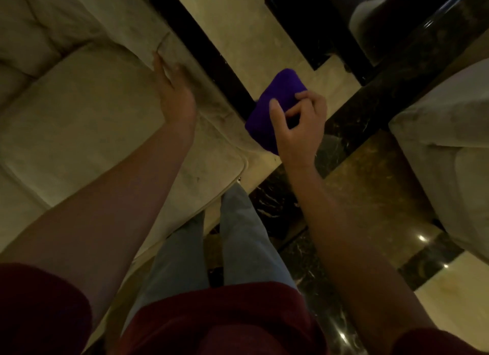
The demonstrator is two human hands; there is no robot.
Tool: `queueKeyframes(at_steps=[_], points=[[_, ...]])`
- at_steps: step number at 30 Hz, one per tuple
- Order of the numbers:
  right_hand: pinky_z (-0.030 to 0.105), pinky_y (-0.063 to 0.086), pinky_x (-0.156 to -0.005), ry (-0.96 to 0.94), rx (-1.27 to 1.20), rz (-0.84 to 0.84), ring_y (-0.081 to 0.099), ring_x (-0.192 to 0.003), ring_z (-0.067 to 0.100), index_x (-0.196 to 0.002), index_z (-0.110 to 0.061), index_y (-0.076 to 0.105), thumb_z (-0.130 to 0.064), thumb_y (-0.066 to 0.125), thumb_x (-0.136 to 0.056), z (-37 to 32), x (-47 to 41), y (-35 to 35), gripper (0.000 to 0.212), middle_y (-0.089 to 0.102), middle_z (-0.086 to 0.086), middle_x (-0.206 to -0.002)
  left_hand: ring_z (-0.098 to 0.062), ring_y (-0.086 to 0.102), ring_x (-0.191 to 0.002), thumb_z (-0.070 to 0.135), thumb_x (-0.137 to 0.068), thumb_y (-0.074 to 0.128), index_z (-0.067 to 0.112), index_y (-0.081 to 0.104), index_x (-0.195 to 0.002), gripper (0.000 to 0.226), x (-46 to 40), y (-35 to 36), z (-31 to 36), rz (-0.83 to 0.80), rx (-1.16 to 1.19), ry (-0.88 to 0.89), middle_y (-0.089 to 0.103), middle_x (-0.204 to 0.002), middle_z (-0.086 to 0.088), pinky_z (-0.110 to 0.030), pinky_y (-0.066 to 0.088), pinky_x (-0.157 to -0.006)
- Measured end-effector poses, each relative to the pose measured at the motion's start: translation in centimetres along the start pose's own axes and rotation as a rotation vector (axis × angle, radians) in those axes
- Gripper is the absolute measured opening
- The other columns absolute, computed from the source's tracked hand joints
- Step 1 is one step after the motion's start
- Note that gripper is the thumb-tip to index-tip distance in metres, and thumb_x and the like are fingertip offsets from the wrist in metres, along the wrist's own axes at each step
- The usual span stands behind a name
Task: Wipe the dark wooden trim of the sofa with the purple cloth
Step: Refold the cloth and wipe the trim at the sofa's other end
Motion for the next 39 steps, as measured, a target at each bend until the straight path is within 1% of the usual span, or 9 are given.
queueKeyframes(at_steps=[4,8,11,14,18,23,28,30,39], points=[[0.033,0.052,-0.089,-0.055,0.104,-0.011,0.054,-0.109,0.010,-0.110,-0.010,0.062,-0.029,0.071,-0.084,-0.6,-1.5,2.2,0.033,0.056,0.002,-0.119,-0.028,0.050,-0.139,0.023,-0.110,0.043,-0.001,0.040,-0.149,0.046,-2.8,-0.4,-0.3,0.127,0.160,-0.022,0.049,-0.151,-0.019,-0.034,0.040,-0.114],[0.056,0.037,-0.117,-0.148,0.266,-0.113,0.037,-0.150,0.032,-0.149,-0.014,0.051,-0.029,0.053,-0.094,0.5,0.0,2.4,0.058,0.042,0.014,-0.160,-0.021,0.031,-0.153,0.046,-0.110,0.031,0.021,0.011,-0.164,0.063,-5.2,-0.3,1.1,0.100,0.233,-0.118,0.021,-0.171,-0.001,-0.045,0.033,-0.122],[0.062,0.025,-0.123,-0.168,0.313,-0.123,0.024,-0.157,0.036,-0.148,-0.014,0.053,-0.030,0.047,-0.097,1.5,1.7,1.8,0.054,0.037,0.016,-0.165,-0.021,0.031,-0.151,0.057,-0.107,0.027,0.036,0.001,-0.163,0.066,-5.3,0.1,1.5,0.063,0.257,-0.192,0.014,-0.172,0.010,-0.052,0.040,-0.110],[0.062,0.019,-0.125,-0.154,0.318,-0.104,0.018,-0.158,0.038,-0.153,-0.013,0.047,-0.040,0.045,-0.099,1.7,3.7,1.7,0.060,0.030,0.019,-0.167,-0.024,0.024,-0.155,0.052,-0.107,0.036,0.027,0.000,-0.164,0.072,-6.2,-0.3,1.9,0.071,0.177,-0.138,0.010,-0.173,0.000,-0.053,0.032,-0.121],[0.062,0.015,-0.126,-0.104,0.416,-0.043,0.021,-0.157,0.041,-0.154,-0.009,0.045,-0.053,0.049,-0.096,0.7,3.9,3.4,0.074,0.031,0.021,-0.167,-0.024,0.019,-0.157,0.038,-0.108,0.047,0.009,0.008,-0.163,0.074,-6.5,-0.4,1.2,0.111,0.174,-0.024,0.013,-0.172,-0.012,-0.032,0.013,-0.127],[0.058,0.012,-0.129,-0.123,0.436,-0.023,0.031,-0.154,0.035,-0.151,-0.008,0.049,-0.052,0.047,-0.096,-2.9,1.3,7.8,0.071,0.043,0.016,-0.161,-0.020,0.021,-0.156,0.041,-0.105,0.052,0.007,0.014,-0.163,0.078,-6.9,-0.4,0.4,0.110,0.177,0.027,0.016,-0.171,-0.013,-0.003,0.010,-0.110],[0.051,0.044,-0.111,-0.092,0.161,0.017,0.051,-0.136,0.025,-0.143,-0.010,0.054,-0.052,0.054,-0.093,-7.5,-1.3,12.0,0.065,0.054,0.011,-0.149,-0.019,0.032,-0.152,0.037,-0.103,0.058,0.005,0.019,-0.161,0.077,-7.7,-2.4,1.0,0.080,0.230,0.013,0.027,-0.167,-0.012,-0.020,0.023,-0.121],[0.048,0.053,-0.097,-0.079,0.162,0.011,0.055,-0.128,0.023,-0.142,-0.011,0.055,-0.053,0.062,-0.090,-7.9,-1.7,11.8,0.067,0.057,0.010,-0.143,-0.023,0.038,-0.149,0.032,-0.103,0.059,-0.003,0.028,-0.157,0.071,-9.1,-3.4,2.1,0.181,0.159,0.081,0.036,-0.162,-0.018,-0.009,0.024,-0.117],[0.050,0.055,-0.093,-0.171,0.292,0.038,0.059,-0.120,0.028,-0.138,-0.010,0.059,-0.060,0.075,-0.082,-14.4,-4.3,14.6,0.077,0.062,0.012,-0.135,-0.024,0.020,-0.156,0.040,-0.106,0.050,0.005,0.005,-0.163,0.080,-15.8,-5.9,5.5,0.127,0.127,0.092,0.016,-0.171,-0.015,-0.018,0.010,-0.120]])
Point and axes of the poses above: each hand's wrist, its own x-axis away from the middle knuckle, its own y-axis out of the palm, z = x × y, the point moved 2 cm from there along -x, towards the middle knuckle
